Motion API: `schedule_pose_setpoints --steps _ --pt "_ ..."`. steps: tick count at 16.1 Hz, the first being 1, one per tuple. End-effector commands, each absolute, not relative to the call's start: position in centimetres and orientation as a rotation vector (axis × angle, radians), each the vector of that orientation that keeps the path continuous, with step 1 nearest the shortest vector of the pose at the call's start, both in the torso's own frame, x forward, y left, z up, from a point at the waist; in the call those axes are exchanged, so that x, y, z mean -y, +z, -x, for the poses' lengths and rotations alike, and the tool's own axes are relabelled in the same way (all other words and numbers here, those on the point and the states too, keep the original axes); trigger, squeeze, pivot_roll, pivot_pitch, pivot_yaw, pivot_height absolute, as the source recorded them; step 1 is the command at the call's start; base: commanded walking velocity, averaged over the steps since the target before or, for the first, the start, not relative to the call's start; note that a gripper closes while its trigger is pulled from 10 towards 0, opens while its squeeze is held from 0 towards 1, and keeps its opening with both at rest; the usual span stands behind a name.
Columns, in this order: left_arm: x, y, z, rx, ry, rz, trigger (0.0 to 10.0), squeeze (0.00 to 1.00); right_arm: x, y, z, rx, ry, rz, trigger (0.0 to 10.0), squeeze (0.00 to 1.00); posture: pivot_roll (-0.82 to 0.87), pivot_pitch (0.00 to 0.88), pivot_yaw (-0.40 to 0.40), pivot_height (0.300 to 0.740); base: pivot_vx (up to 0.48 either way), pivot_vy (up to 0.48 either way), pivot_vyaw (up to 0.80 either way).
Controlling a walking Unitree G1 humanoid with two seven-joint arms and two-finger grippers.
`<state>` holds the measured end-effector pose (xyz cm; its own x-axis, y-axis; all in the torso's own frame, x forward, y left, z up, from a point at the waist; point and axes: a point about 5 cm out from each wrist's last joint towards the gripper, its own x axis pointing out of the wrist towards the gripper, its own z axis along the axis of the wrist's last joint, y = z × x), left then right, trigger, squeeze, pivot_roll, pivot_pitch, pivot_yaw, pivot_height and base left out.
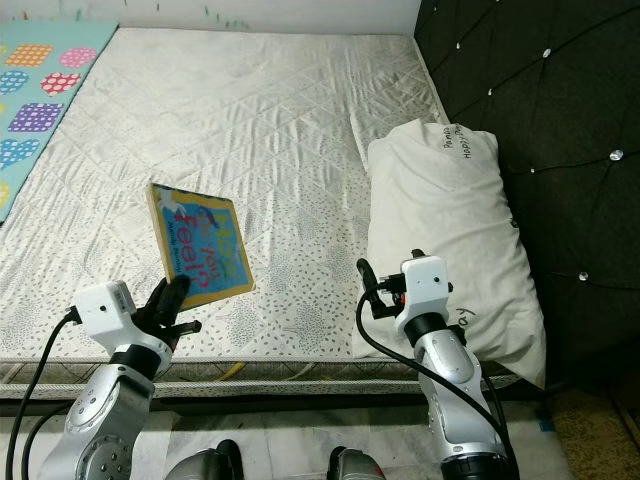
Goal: Clean up the room
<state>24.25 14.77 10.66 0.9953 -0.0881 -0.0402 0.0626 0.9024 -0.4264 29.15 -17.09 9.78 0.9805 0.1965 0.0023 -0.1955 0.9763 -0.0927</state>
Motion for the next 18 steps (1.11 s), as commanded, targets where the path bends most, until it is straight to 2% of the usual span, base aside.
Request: schedule_pose_setpoints --steps 1,9,16,18 --pt "-14.48 11.58 -24.28 -0.007 -0.101 0.446 10.0 0.0 17.47 9.95 -29.06 0.017 0.18 0.094 10.0 0.0 -0.13 0.165 -0.03 0.74 0.0 0.0 0.0" --pt "-14.45 11.36 -24.22 -0.022 -0.098 0.445 10.0 0.0 17.67 10.35 -29.09 0.043 0.153 0.11 10.0 0.0 -0.13 0.163 -0.03 0.74 0.0 0.0 0.0" --pt "-14.88 11.52 -24.31 -0.003 -0.05 0.397 10.0 0.0 17.23 10.44 -29.13 0.051 0.183 0.113 10.0 0.0 -0.13 0.157 -0.033 0.655 0.0 0.0 0.0" --pt "-15.27 11.63 -24.47 0.006 -0.012 0.367 10.0 0.0 17.06 10.54 -29.21 0.056 0.196 0.113 10.0 0.0 -0.13 0.156 -0.036 0.651 0.0 0.0 0.0"
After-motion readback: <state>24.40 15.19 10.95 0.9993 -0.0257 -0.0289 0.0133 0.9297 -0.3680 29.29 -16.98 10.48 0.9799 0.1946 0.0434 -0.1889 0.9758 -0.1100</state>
